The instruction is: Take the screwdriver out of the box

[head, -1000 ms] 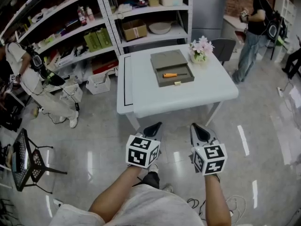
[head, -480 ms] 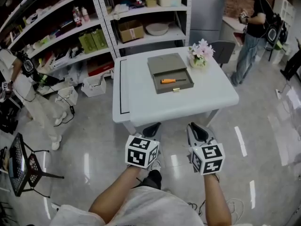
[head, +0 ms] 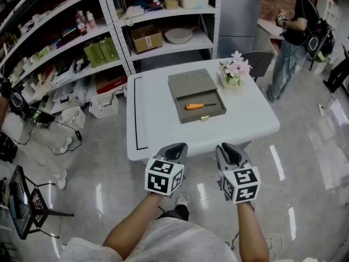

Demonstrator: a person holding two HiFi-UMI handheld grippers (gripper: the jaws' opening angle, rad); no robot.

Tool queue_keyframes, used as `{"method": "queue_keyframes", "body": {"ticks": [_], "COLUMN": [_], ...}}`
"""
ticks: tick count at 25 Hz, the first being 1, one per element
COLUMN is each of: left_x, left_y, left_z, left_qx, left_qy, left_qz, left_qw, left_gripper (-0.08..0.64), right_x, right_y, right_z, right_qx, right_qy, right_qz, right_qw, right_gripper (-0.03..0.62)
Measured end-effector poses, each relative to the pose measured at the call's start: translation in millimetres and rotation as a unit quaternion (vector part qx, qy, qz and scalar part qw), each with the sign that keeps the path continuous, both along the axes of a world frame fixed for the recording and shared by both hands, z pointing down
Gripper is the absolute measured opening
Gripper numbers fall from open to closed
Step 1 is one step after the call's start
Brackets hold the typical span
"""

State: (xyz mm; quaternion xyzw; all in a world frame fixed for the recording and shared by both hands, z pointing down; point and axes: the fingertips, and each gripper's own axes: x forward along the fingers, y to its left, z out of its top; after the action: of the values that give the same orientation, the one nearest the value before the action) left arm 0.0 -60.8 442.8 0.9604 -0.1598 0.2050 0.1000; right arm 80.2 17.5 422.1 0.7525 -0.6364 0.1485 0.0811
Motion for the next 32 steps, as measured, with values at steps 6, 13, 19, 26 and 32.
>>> {"method": "queue_keyframes", "body": {"ticks": [6, 13, 19, 26, 32], "left_x": [24, 42, 50, 58, 67], "left_y": [-39, -85, -124, -159, -175], "left_z": [3, 7, 11, 15, 24], "left_qx": [-0.008, -0.017, -0.023, -0.027, -0.037], "left_qy": [0.001, 0.005, 0.007, 0.012, 0.013], "left_qz": [0.011, 0.013, 0.01, 0.009, 0.009], "left_qw": [0.9999, 0.9998, 0.9997, 0.9995, 0.9992], "left_gripper": [0.003, 0.004, 0.003, 0.005, 0.004], "right_x": [21, 38, 45, 58, 63], "right_y": [-36, -81, -119, -155, -184], "right_z": [4, 9, 14, 24, 27], "right_qx": [-0.011, -0.026, -0.044, -0.086, -0.127], "right_qy": [-0.001, 0.0, 0.004, 0.038, 0.101], "right_qz": [0.007, 0.005, -0.01, -0.05, -0.127], "right_qw": [1.0, 1.0, 0.999, 0.994, 0.979], "right_gripper": [0.086, 0.114, 0.135, 0.147, 0.144]}}
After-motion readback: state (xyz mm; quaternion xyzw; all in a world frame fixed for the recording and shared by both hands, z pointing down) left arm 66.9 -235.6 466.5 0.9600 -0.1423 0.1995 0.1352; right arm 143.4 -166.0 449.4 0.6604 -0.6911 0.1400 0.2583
